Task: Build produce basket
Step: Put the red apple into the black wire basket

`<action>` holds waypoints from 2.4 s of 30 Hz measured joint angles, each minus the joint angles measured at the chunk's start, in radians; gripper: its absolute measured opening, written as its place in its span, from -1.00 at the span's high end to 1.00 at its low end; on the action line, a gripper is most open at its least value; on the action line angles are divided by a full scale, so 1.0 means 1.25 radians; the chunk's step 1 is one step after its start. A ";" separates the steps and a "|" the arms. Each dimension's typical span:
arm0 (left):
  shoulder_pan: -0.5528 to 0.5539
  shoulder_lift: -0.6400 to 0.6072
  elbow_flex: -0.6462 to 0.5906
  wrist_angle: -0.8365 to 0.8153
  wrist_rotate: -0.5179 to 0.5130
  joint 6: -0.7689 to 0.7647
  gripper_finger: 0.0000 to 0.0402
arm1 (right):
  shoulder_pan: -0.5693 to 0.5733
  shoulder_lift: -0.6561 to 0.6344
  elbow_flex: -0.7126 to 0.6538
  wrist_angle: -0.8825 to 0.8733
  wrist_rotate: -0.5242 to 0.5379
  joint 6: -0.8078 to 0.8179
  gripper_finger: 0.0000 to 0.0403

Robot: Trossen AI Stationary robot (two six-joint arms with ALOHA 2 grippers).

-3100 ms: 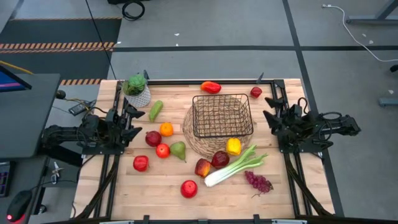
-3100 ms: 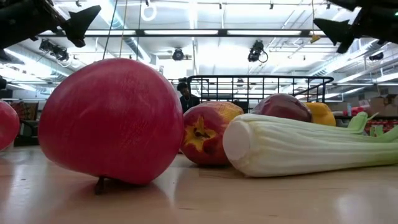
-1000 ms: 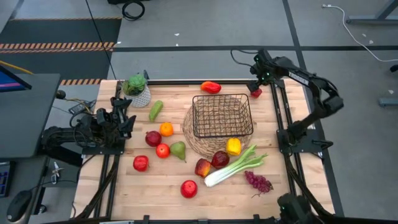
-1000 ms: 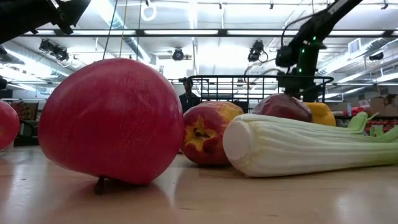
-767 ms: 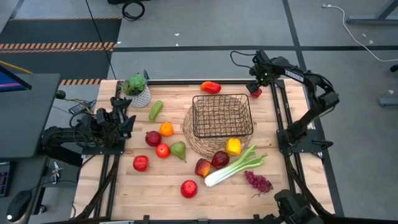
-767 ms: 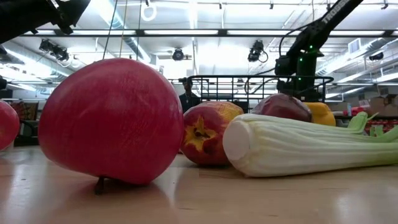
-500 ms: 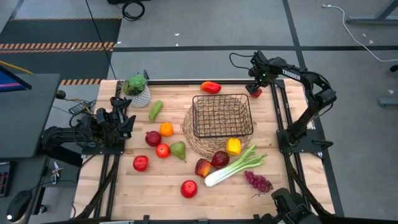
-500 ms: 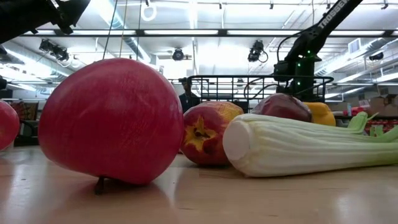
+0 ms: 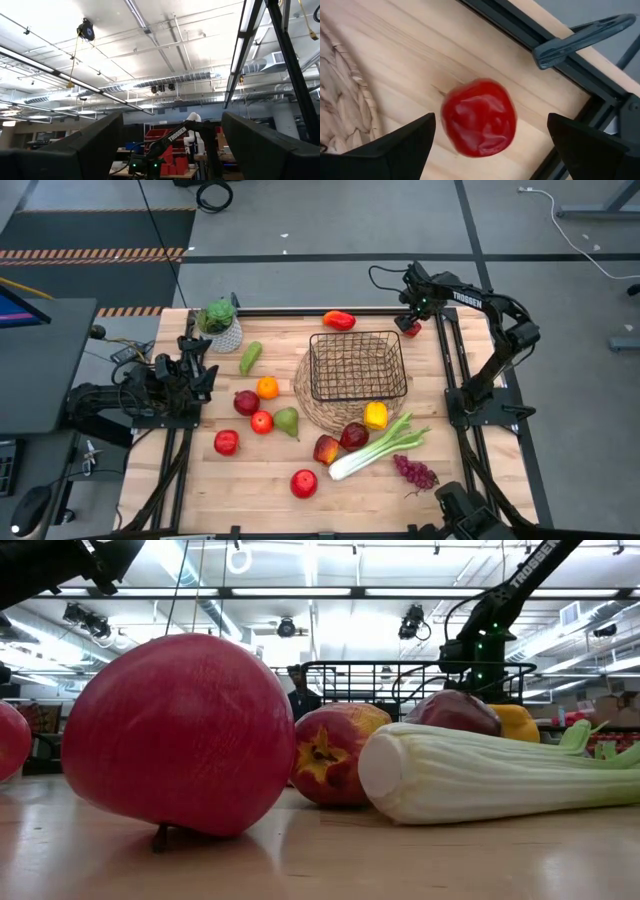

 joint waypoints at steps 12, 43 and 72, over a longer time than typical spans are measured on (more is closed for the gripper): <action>0.000 0.000 0.000 0.000 0.000 -0.005 -0.73 | -0.002 0.000 -0.014 0.010 -0.029 0.060 -0.94; 0.000 0.000 0.000 0.007 0.000 -0.021 -0.73 | 0.007 0.000 -0.041 0.065 0.002 0.265 -0.92; 0.000 0.000 0.000 0.033 0.001 -0.041 -0.73 | 0.036 0.000 -0.062 0.067 0.068 0.363 -0.87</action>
